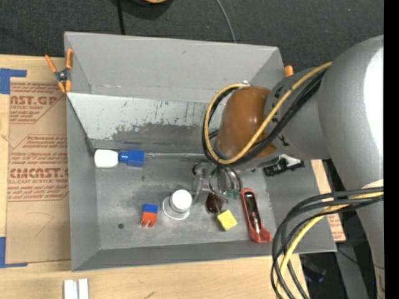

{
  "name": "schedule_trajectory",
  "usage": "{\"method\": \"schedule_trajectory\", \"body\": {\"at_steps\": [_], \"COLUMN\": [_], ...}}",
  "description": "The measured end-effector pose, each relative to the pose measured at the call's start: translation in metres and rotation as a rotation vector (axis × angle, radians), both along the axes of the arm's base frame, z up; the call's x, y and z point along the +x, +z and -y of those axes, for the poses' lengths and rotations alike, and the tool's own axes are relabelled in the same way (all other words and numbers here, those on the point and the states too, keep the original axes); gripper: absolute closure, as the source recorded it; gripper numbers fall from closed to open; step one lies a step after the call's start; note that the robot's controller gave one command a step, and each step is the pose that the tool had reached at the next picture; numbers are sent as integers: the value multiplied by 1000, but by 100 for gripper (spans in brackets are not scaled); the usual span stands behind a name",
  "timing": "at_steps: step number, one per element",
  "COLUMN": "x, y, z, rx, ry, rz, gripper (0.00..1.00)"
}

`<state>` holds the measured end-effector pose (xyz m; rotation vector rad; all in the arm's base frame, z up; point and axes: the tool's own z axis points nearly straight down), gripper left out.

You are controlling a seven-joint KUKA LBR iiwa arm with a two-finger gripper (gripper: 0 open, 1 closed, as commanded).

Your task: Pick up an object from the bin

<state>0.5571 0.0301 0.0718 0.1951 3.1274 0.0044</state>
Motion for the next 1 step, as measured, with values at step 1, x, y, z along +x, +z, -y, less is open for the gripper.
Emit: {"method": "schedule_trajectory", "body": {"at_steps": [1], "x": [8], "y": [-1], "z": [-17], "rx": [0], "ry": [3], "rz": [1], "gripper": [100]}}
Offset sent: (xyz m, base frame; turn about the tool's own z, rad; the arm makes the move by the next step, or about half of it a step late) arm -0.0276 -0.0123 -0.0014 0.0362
